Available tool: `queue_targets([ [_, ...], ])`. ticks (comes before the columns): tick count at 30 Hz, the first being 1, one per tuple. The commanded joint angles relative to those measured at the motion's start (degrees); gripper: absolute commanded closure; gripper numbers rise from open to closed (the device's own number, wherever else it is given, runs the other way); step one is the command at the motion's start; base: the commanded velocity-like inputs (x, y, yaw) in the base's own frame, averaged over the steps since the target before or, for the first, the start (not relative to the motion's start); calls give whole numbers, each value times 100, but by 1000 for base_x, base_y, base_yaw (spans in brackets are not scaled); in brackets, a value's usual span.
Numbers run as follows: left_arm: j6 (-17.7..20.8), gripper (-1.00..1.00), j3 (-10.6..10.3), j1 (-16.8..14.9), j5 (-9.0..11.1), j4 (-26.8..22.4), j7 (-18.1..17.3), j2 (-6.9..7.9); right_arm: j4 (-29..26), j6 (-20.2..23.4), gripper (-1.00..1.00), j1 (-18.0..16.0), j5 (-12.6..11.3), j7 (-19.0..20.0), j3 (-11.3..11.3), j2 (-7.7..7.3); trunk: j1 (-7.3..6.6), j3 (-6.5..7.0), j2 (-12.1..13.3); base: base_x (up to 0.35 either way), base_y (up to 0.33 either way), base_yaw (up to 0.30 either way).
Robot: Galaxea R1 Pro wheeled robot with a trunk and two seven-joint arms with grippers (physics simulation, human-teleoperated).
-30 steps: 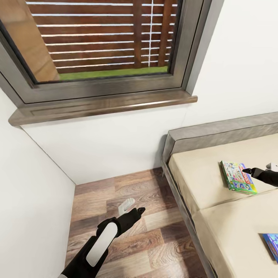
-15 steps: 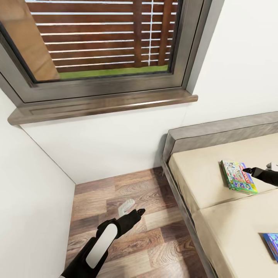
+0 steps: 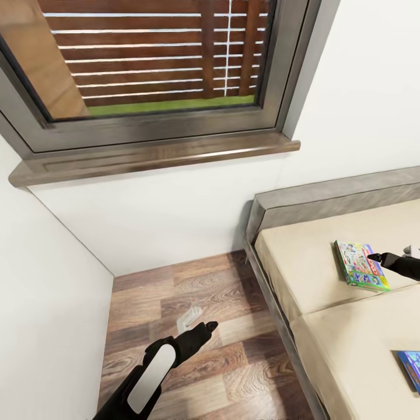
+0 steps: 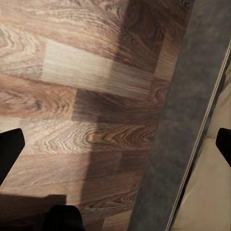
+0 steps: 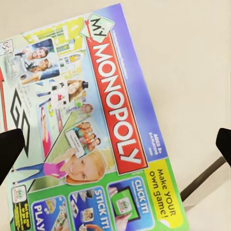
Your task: Put all the toys in the child's room - the three board games (two on the bed and one on the table), the two jigsaw puzzles on the table, and the tennis ball on the table - inside the toy box on the table in the child's room.
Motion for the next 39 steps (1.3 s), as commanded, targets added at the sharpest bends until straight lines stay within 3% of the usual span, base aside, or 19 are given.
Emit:
queue_targets([
  [1,4,-100,-5,-3,57,-9,50,1,-5,37,-100,-4,-18,10,-25,1,-1,-11,-2,0,0,0],
  [12,4,-100,-2,12,57,-8,49,7,-6,50,-100,-5,-15,17,-31,-25,-1,-50,-2,0,0,0],
  [23,10,-100,-2,15,54,-1,48,39,-6,49,-100,10,-105,538,-143,-297,-1,-68,-2,0,0,0],
  [39,7,-100,-2,17,56,0,41,75,-4,49,-100,19,-123,609,-148,-324,-1,-70,-2,0,0,0],
])
